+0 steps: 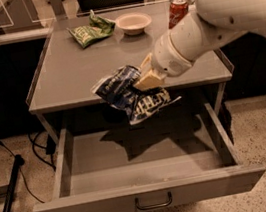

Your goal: Pick blue chip bag from top drawer and place on counter

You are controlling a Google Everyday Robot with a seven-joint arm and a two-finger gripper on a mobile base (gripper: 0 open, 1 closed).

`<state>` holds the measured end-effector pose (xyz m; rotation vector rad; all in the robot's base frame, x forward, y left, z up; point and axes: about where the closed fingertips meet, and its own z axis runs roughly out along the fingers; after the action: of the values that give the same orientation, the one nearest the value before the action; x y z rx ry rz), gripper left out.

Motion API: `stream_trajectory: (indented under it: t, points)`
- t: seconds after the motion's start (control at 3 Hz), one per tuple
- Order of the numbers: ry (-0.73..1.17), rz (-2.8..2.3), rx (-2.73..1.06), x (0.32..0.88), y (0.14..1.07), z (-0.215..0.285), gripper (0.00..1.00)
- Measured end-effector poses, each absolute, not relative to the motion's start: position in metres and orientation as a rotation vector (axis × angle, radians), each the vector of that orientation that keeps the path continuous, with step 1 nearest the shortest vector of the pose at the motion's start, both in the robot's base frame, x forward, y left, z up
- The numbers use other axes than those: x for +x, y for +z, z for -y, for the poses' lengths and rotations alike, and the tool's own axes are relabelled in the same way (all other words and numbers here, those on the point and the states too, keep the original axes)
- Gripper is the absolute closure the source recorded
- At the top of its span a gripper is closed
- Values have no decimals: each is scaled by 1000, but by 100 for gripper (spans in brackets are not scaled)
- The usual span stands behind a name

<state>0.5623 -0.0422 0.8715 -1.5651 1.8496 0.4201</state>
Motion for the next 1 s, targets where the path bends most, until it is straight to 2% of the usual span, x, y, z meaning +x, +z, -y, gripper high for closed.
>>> stream_trajectory:
  t: [0.33,1.0]
  points:
    - [348,-1787,-1567,595,919,27,100]
    - [310,-1776,-1577,608,919,28,100]
